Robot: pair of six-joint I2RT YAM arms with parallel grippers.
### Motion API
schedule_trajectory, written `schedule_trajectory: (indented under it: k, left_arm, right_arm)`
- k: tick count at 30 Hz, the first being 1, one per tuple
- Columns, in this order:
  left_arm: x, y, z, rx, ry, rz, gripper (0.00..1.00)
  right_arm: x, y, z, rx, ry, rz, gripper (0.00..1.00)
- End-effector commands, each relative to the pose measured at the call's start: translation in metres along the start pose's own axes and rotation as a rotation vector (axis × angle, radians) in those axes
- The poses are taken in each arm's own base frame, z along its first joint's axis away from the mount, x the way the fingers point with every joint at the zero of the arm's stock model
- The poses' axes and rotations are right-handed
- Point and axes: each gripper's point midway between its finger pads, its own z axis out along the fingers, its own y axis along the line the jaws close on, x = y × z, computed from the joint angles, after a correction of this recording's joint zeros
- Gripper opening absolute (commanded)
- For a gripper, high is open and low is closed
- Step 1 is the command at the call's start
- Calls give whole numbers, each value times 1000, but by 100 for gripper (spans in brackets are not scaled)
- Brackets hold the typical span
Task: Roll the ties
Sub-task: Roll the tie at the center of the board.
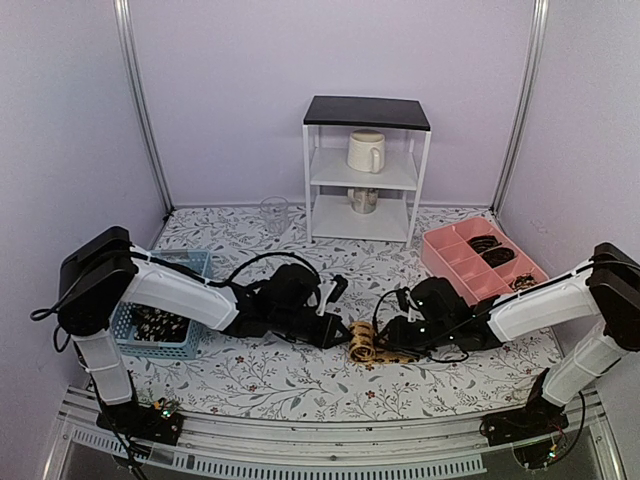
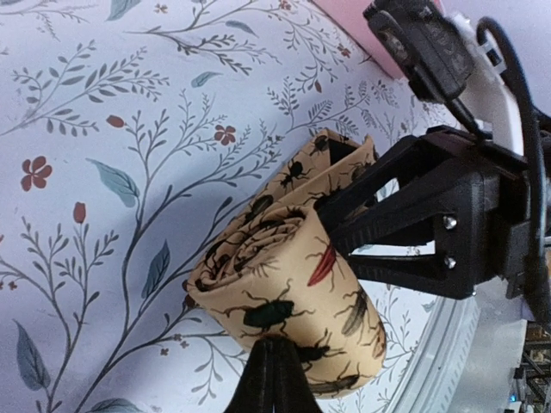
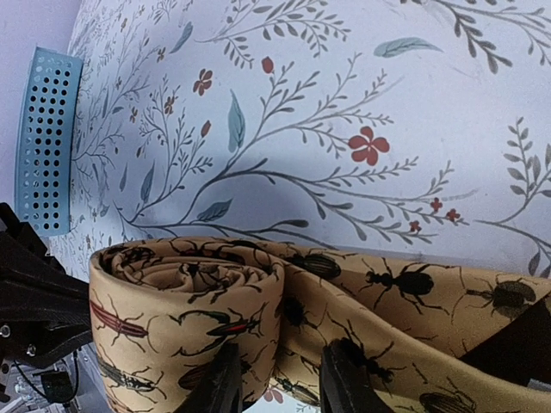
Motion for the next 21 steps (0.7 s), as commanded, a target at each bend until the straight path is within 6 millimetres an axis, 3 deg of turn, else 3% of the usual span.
schedule_trajectory:
  k: [1, 21]
  left_arm:
    - [8, -8, 9, 12, 39, 15, 0]
    - [2, -13, 19, -22, 64, 12, 4]
  right_arm:
    - [-5, -2, -7, -9, -30, -4, 32]
    - [-9, -15, -27, 11, -91, 10, 32]
